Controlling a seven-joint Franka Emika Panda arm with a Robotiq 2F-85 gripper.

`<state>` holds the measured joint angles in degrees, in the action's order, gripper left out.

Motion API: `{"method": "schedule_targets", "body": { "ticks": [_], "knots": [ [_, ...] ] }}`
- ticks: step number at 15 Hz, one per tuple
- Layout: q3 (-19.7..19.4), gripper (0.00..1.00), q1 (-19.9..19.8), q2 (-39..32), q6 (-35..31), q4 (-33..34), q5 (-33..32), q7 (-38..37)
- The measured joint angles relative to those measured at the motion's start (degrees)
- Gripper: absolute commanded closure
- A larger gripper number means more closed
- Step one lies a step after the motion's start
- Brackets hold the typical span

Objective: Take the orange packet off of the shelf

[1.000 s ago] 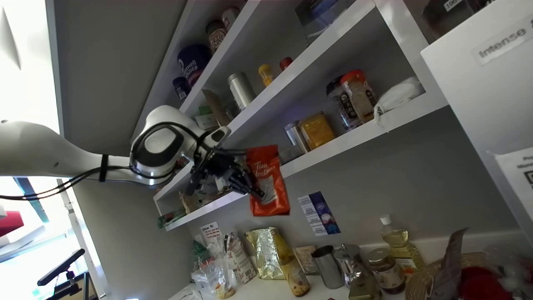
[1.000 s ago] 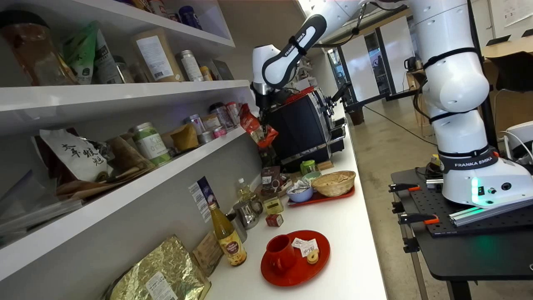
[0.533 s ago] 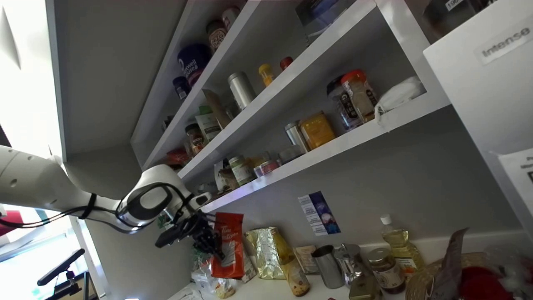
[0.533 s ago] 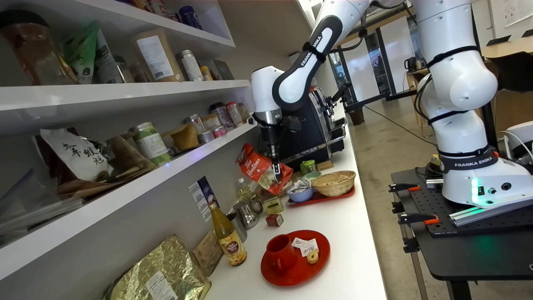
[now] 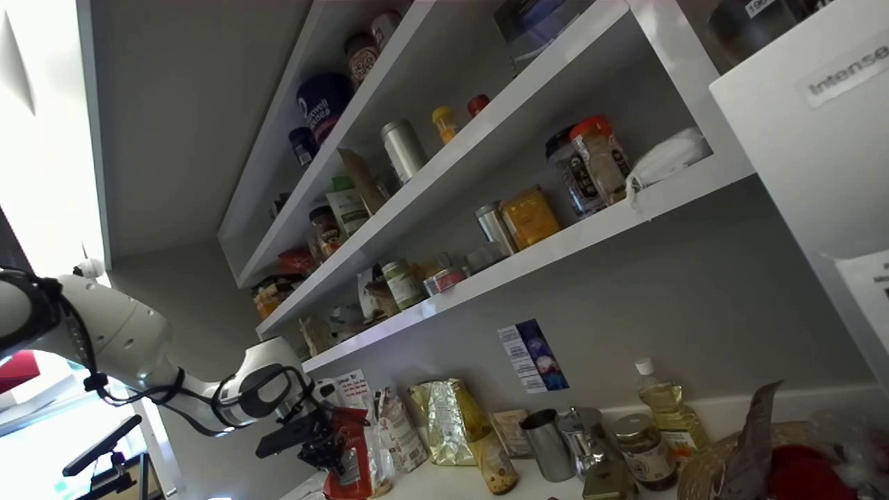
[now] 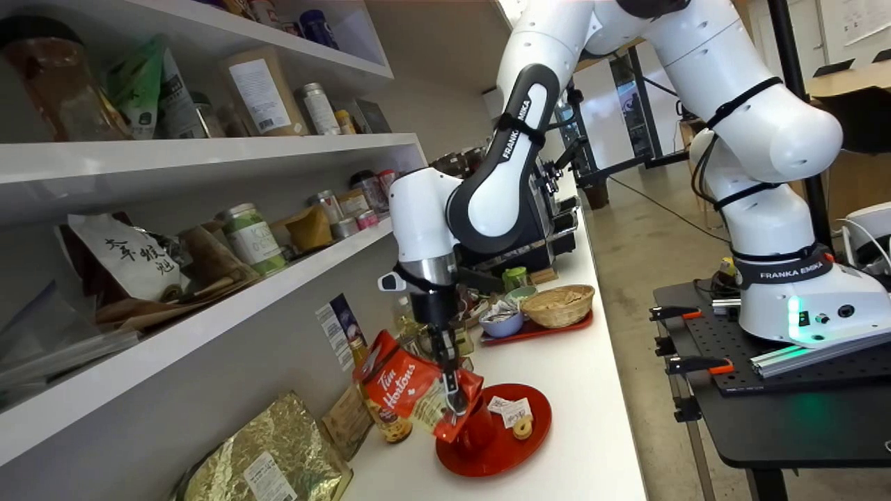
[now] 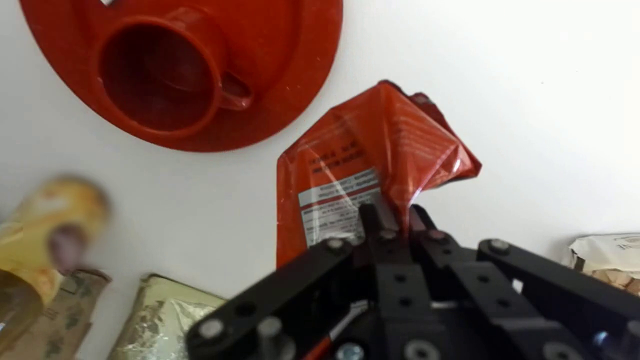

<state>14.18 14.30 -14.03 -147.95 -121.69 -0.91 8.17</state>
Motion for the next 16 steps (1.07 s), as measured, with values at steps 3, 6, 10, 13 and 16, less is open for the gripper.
{"method": "schedule_targets", "body": {
  "ticks": [3,6,10,13,16],
  "knots": [
    [0.3,0.99,1.9,-7.1,-4.7,4.7,-2.5,-0.1],
    [0.3,0.99,3.7,-13.5,-7.3,9.0,-4.3,-0.1],
    [-0.2,0.99,6.8,-20.8,-10.2,14.4,-7.3,-0.3],
    [-2.3,0.99,10.2,-25.4,-13.6,18.3,-9.6,-1.6],
    [-5.1,0.99,13.3,-28.9,-17.6,21.9,-10.4,-3.6]
  ]
}}
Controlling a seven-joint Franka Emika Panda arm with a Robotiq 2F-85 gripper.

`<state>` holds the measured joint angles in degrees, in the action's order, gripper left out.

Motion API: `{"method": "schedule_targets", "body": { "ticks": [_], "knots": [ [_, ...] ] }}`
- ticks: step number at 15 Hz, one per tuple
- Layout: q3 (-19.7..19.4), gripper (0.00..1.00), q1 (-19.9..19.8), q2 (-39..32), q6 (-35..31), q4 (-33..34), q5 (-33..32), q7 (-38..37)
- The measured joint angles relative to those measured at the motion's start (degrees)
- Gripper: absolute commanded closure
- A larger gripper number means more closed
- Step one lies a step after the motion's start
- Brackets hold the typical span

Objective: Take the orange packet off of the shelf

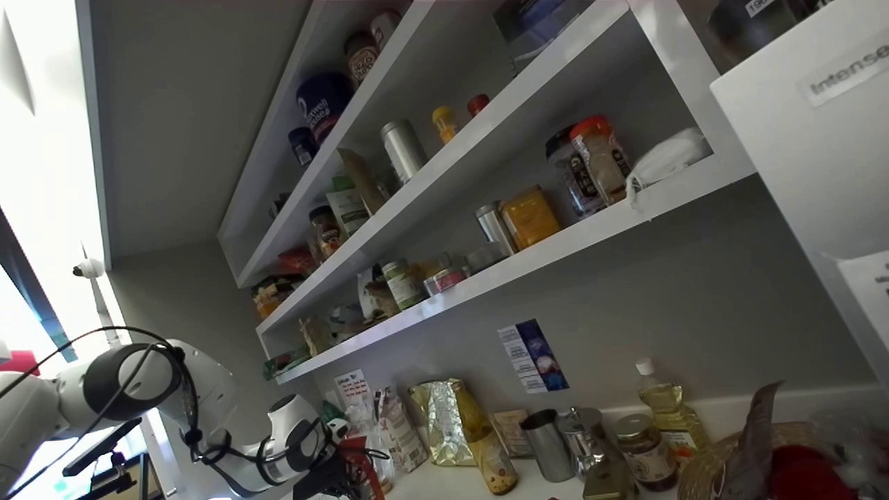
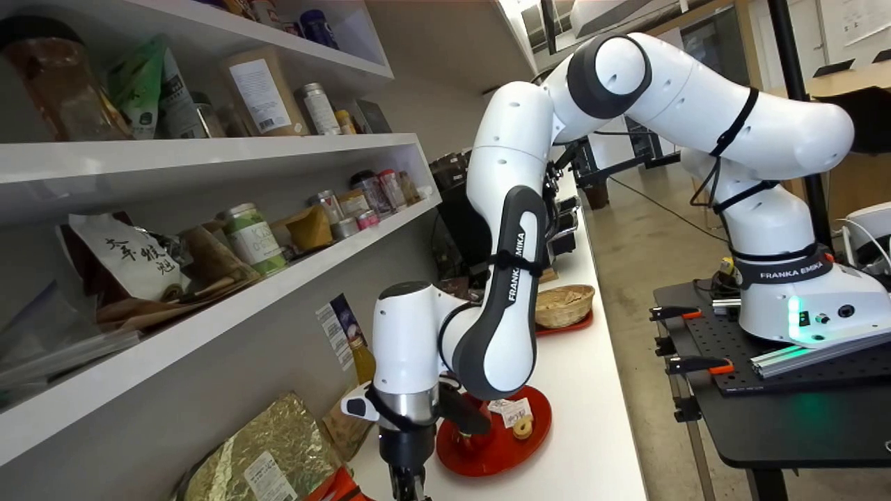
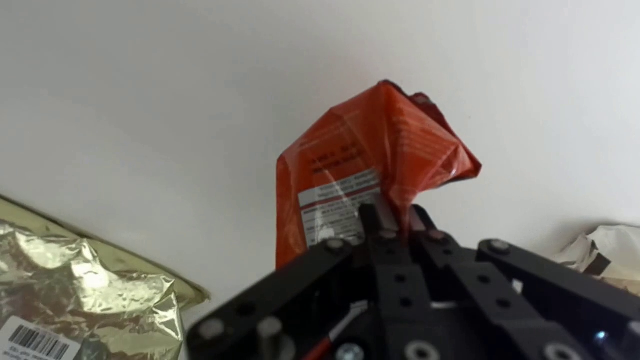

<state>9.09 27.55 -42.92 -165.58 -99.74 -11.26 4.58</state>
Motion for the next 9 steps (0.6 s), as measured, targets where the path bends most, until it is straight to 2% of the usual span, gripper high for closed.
{"method": "schedule_targets", "body": {
  "ticks": [3,9],
  "knots": [
    [-1.4,0.99,1.3,-2.1,-2.2,1.8,0.0,-1.4],
    [-3.0,0.99,2.1,-3.5,-5.6,0.4,0.0,-3.3]
  ]
}}
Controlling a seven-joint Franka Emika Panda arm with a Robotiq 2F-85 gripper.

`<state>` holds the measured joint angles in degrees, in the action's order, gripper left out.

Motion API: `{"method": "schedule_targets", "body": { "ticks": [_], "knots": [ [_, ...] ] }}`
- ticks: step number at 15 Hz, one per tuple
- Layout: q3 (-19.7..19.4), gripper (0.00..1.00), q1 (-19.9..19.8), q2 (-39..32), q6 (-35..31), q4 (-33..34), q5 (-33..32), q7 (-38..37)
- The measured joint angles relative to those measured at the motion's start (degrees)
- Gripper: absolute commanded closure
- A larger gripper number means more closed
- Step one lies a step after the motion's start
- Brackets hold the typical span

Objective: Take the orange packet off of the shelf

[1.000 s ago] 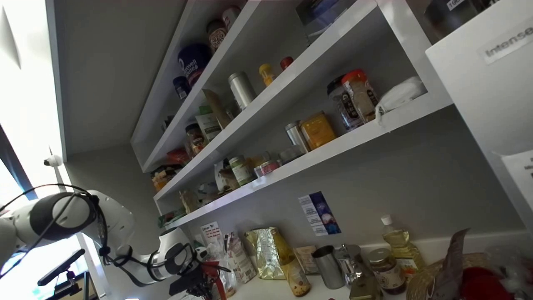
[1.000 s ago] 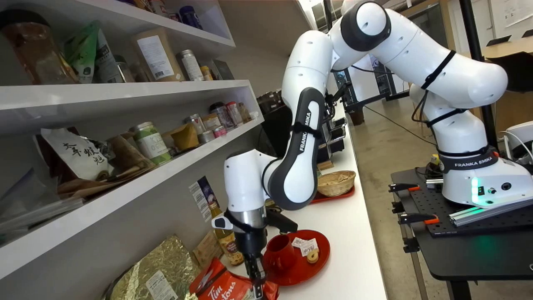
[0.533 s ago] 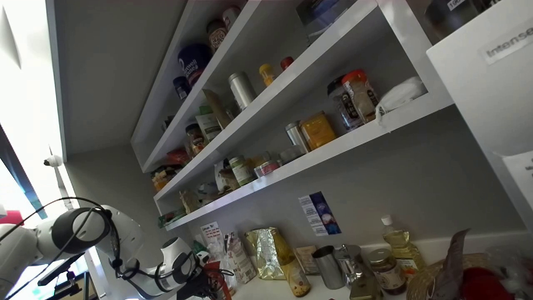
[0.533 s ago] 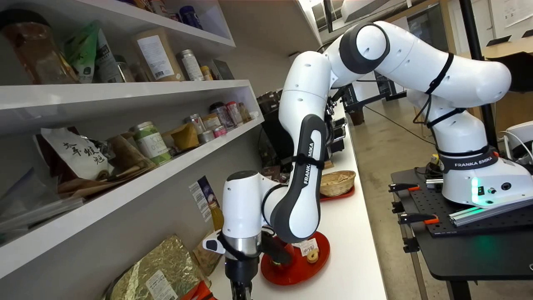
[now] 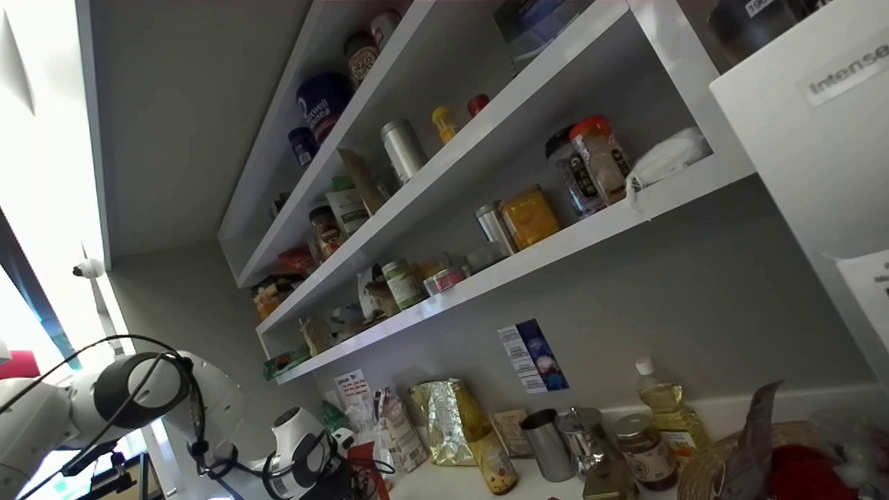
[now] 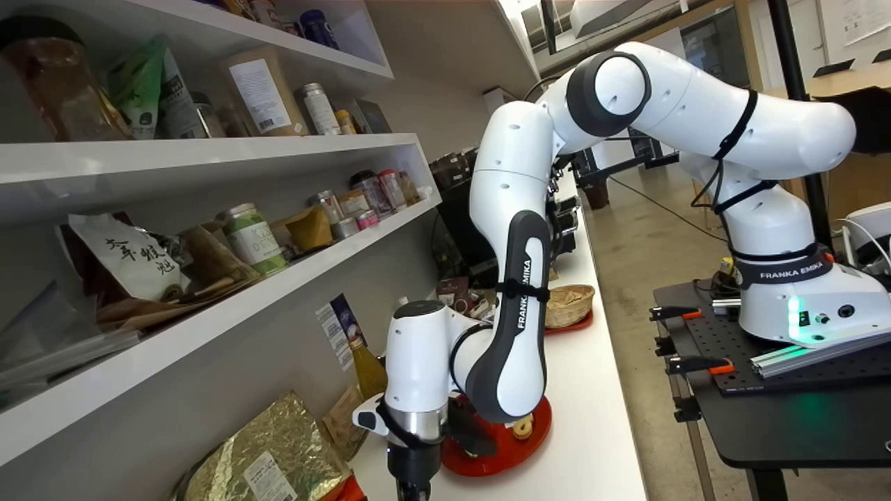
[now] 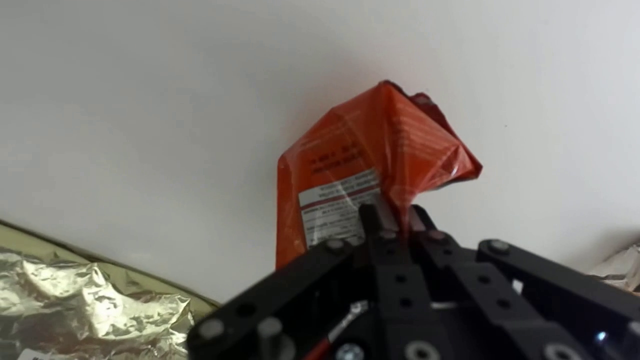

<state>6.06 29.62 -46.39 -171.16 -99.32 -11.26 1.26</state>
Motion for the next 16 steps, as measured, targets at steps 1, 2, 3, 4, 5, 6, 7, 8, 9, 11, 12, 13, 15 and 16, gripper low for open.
{"method": "schedule_targets", "body": {
  "ticks": [1,2,3,4,5,6,7,8,9,11,12,13,15,16],
  "knots": [
    [-0.5,0.99,0.3,-0.1,-1.1,-0.3,0.0,-0.2],
    [-1.0,0.99,0.7,-0.1,-2.2,-0.7,0.0,-0.4],
    [-1.6,0.99,1.1,-0.2,-3.3,-1.1,0.0,-0.6],
    [-2.2,0.99,1.5,-0.3,-4.6,-1.6,0.0,-0.7],
    [-2.9,0.72,2.1,-0.3,-6.0,-2.1,0.0,-0.7],
    [-3.5,0.71,2.6,-0.4,-7.2,-2.6,0.0,-0.8],
    [-4.1,0.65,3.2,-0.4,-8.2,-3.1,0.1,-0.9],
    [-4.6,0.57,3.6,-0.4,-8.8,-3.6,0.2,-1.0],
    [-4.9,0.51,4.0,-0.4,-9.2,-4.2,0.2,-1.0],
    [-5.4,0.36,4.5,-0.4,-10.0,-5.3,0.3,-1.0],
    [-5.5,0.3,4.7,-0.4,-10.1,-5.9,0.3,-1.0],
    [-5.6,0.21,4.9,-0.2,-10.1,-6.6,0.3,-1.0],
    [-5.9,0.07,5.4,0.8,-10.0,-8.7,0.3,-1.0],
    [-5.9,0.01,5.5,1.9,-9.4,-10.1,0.3,-1.0]
  ]
}}
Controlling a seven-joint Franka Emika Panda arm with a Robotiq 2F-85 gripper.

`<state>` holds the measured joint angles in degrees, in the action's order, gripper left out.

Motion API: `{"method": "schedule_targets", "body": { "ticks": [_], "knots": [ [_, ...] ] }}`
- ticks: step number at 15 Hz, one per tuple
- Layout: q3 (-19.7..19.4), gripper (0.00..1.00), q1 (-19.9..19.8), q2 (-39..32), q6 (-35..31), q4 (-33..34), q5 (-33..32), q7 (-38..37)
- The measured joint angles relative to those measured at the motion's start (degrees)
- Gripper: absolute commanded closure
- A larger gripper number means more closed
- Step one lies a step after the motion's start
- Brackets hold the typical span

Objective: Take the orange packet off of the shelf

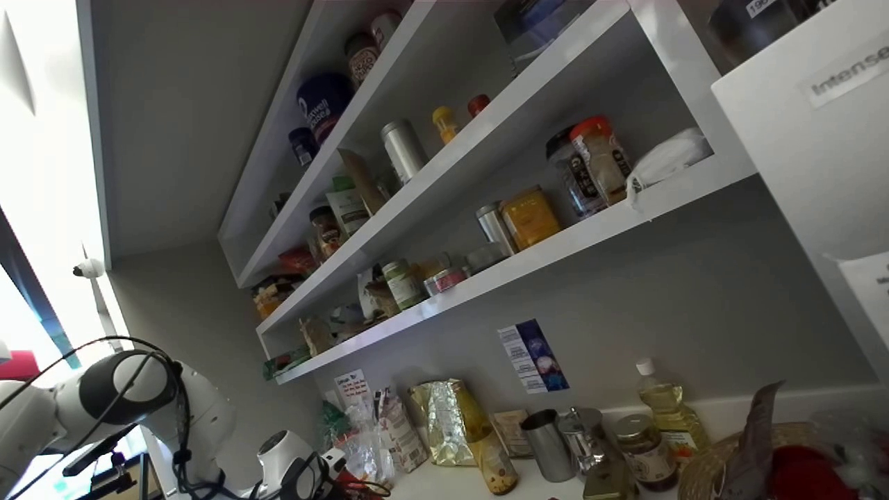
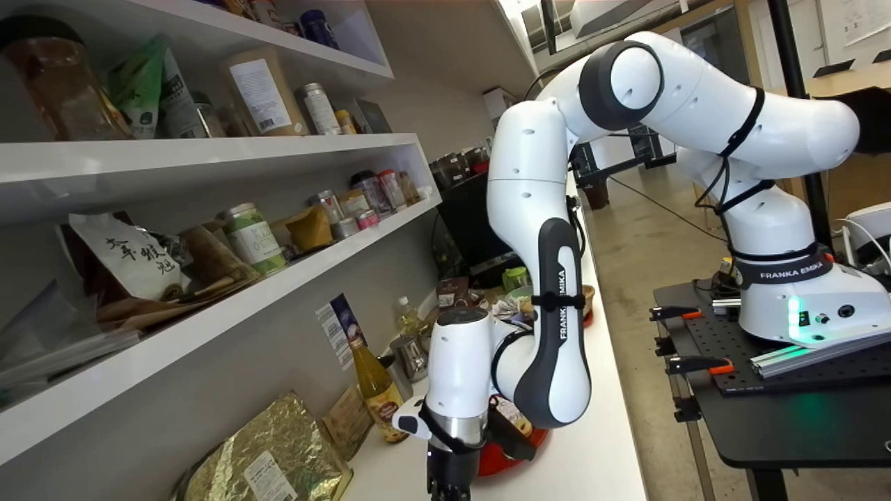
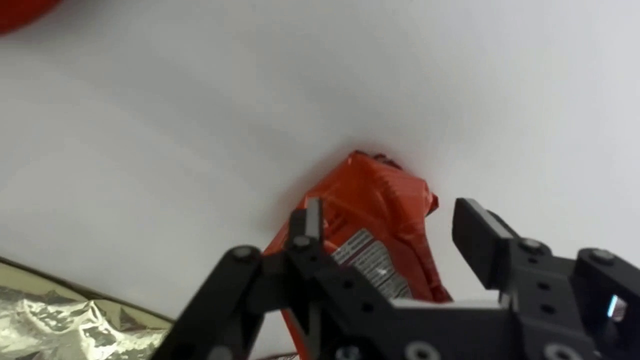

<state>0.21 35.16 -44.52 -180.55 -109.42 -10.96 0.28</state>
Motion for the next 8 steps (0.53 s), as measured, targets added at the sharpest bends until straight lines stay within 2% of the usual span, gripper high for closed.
{"method": "schedule_targets", "body": {
  "ticks": [3,8],
  "knots": [
    [2.1,0.0,-1.1,6.1,7.3,-5.2,0.0,0.4],
    [12.1,0.0,-10.0,22.1,26.0,-13.5,1.2,3.2]
  ]
}}
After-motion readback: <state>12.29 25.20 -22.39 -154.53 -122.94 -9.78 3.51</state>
